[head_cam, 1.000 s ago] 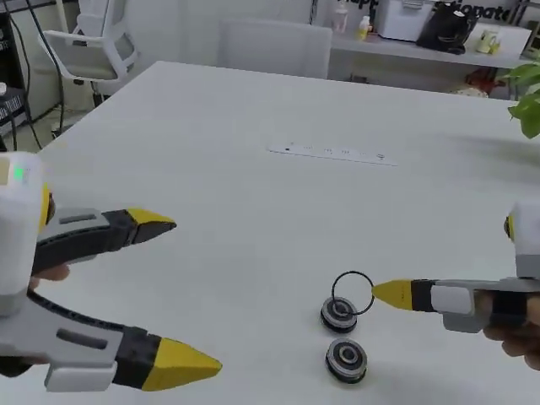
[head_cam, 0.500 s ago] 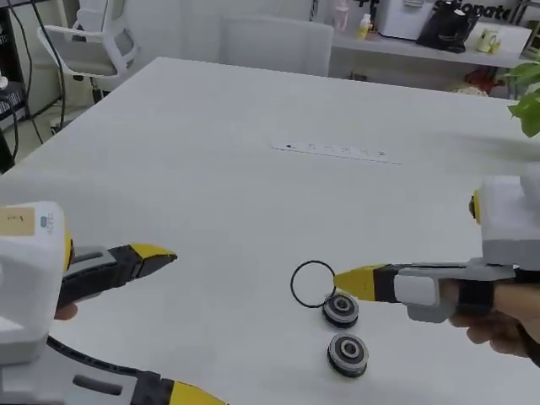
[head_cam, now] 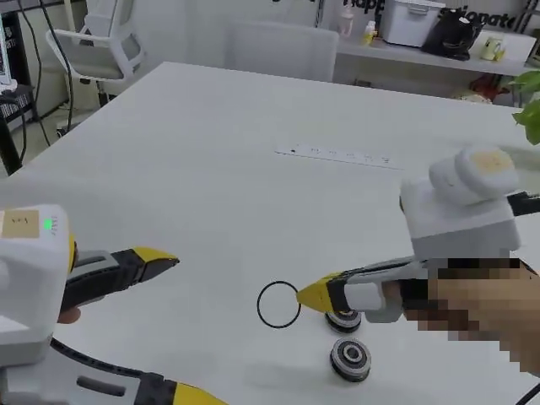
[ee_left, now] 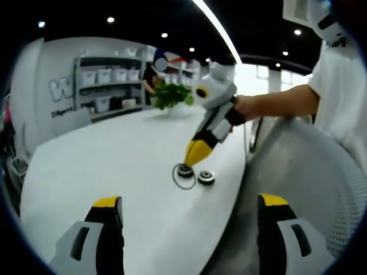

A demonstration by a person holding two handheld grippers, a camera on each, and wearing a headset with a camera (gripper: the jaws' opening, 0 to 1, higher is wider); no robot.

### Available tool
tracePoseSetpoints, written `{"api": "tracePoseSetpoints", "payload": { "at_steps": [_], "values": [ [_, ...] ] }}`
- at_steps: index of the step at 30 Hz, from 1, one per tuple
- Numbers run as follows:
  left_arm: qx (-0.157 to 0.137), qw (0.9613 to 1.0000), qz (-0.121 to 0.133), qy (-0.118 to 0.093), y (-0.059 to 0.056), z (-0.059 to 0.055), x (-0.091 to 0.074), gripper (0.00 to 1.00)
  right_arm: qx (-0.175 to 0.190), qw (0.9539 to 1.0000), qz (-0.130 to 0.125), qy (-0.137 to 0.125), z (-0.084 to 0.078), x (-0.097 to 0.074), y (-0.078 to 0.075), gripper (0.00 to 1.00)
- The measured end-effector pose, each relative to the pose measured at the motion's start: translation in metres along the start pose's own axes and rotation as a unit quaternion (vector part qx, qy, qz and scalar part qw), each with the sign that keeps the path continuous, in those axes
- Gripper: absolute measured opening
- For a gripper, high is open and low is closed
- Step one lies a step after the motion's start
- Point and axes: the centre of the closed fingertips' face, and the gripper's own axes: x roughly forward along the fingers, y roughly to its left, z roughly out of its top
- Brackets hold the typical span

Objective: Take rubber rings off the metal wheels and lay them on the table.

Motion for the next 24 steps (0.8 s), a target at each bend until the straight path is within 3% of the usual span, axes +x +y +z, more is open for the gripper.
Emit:
{"api": "tracePoseSetpoints", "payload": {
  "at_steps": [5,9,10,12,15,19,24],
  "values": [
    [-0.005,1.0,-0.001,0.006,-0.001,-0.004,-0.001,0.96,0.009,0.9997,-0.004,0.021,-0.009,0.016,-0.005,0.0],
    [-0.007,0.9999,0.001,0.008,-0.001,-0.005,-0.001,0.96,0.035,0.9992,-0.001,0.02,-0.019,0.024,-0.008,0.0],
    [-0.009,0.9999,0.0,0.011,-0.001,-0.006,-0.001,0.95,0.065,0.9978,0.009,0.009,-0.021,0.027,-0.008,0.0],
    [-0.007,0.9998,0.0,0.02,-0.001,-0.009,0.0,0.95,0.098,0.995,0.01,0.017,-0.031,0.03,-0.01,0.0],
    [-0.001,0.9996,0.001,0.028,0.0,-0.012,0.001,0.96,0.071,0.997,0.001,0.03,-0.04,0.032,-0.015,0.0],
    [0.0,0.9994,0.0,0.036,-0.001,-0.014,0.001,0.95,0.093,0.9954,-0.003,0.023,-0.043,0.032,-0.022,0.0],
    [-0.005,0.9993,0.003,0.038,0.001,-0.015,0.0,0.93,0.096,0.9952,-0.007,0.016,-0.042,0.033,-0.024,0.0]
  ]
}}
